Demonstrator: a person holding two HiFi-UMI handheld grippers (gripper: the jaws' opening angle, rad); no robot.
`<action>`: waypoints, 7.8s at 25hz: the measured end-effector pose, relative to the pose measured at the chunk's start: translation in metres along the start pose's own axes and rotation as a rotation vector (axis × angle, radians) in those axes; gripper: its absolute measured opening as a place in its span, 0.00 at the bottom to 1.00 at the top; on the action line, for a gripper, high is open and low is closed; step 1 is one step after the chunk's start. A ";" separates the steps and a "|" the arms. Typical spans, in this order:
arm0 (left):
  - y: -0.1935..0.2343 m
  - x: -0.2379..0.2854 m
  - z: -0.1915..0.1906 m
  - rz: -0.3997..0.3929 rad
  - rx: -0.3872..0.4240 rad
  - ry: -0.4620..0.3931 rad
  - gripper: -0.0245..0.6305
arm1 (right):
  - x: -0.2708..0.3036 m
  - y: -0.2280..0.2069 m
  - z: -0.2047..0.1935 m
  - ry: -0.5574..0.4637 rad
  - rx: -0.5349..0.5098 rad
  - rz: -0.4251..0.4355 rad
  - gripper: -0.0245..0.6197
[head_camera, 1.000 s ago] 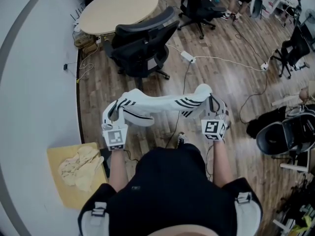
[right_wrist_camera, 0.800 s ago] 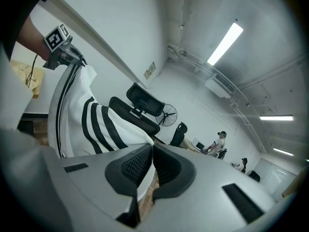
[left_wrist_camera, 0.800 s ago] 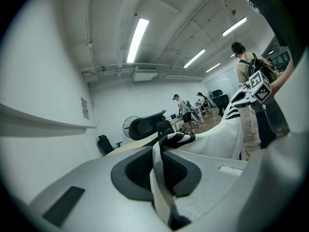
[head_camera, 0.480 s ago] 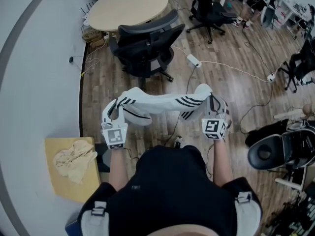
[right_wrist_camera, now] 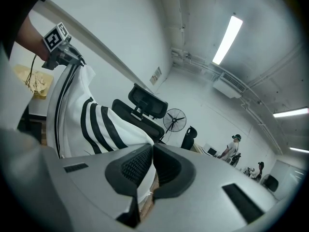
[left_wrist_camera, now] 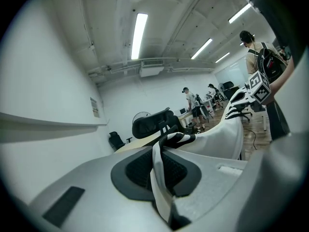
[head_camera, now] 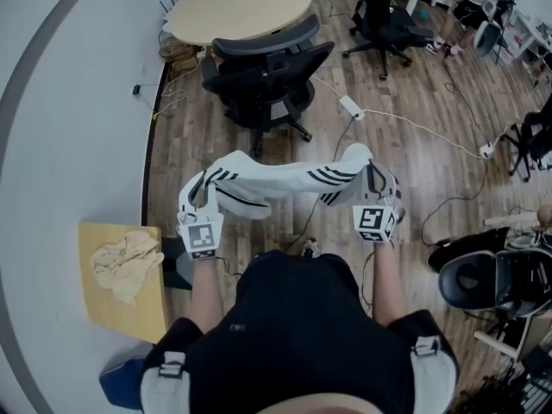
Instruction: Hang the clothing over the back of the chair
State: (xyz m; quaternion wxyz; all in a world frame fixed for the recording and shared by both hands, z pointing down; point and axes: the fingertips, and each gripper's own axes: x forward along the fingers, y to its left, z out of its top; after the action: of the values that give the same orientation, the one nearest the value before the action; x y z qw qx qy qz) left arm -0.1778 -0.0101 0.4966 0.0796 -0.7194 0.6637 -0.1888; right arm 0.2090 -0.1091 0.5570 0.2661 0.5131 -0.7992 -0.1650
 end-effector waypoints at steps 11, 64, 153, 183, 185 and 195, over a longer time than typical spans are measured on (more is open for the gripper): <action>-0.019 0.009 0.012 0.062 0.005 0.015 0.05 | 0.024 -0.022 -0.006 -0.057 -0.013 0.057 0.04; 0.132 0.209 0.083 0.114 0.108 -0.112 0.05 | 0.259 -0.102 0.124 -0.158 -0.085 -0.070 0.04; 0.133 0.362 0.014 -0.039 -0.057 -0.001 0.06 | 0.408 -0.086 0.118 -0.078 -0.162 0.058 0.09; 0.126 0.298 0.023 -0.093 -0.030 -0.076 0.04 | 0.316 -0.051 0.101 -0.039 -0.128 0.022 0.05; 0.118 0.297 0.027 -0.091 -0.016 -0.072 0.04 | 0.311 -0.053 0.096 -0.039 -0.123 0.032 0.05; 0.053 0.267 0.063 -0.094 0.012 -0.072 0.04 | 0.258 -0.086 0.051 -0.032 -0.089 0.045 0.04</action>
State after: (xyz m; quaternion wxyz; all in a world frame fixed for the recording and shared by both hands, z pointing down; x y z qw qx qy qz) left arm -0.1901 -0.2875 0.4644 0.0988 -0.7556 0.6248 -0.1700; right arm 0.1555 -0.3796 0.5356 0.2795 0.4798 -0.8066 -0.2027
